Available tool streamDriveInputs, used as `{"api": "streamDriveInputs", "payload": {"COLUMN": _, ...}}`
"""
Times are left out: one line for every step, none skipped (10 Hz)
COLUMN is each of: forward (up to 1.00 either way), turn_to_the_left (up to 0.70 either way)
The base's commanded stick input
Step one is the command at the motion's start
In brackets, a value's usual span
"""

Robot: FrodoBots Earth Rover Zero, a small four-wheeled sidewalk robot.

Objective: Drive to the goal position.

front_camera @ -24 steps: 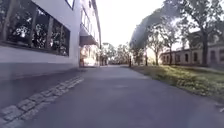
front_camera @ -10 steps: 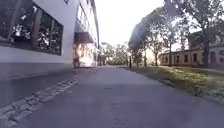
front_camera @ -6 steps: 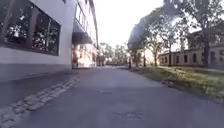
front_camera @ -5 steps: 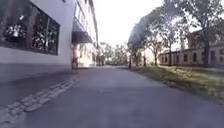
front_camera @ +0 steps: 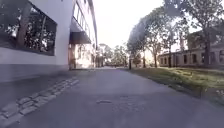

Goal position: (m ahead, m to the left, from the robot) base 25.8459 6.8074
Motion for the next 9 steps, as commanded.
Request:
{"api": "streamDriveInputs", "payload": {"forward": 0.70, "turn_to_the_left": -0.35}}
{"api": "streamDriveInputs", "payload": {"forward": 0.70, "turn_to_the_left": -0.33}}
{"api": "streamDriveInputs", "payload": {"forward": 0.70, "turn_to_the_left": -0.15}}
{"api": "streamDriveInputs", "payload": {"forward": 0.70, "turn_to_the_left": -0.03}}
{"api": "streamDriveInputs", "payload": {"forward": 0.70, "turn_to_the_left": -0.01}}
{"api": "streamDriveInputs", "payload": {"forward": 0.70, "turn_to_the_left": 0.00}}
{"api": "streamDriveInputs", "payload": {"forward": 0.70, "turn_to_the_left": 0.00}}
{"api": "streamDriveInputs", "payload": {"forward": 0.70, "turn_to_the_left": 0.00}}
{"api": "streamDriveInputs", "payload": {"forward": 0.70, "turn_to_the_left": 0.00}}
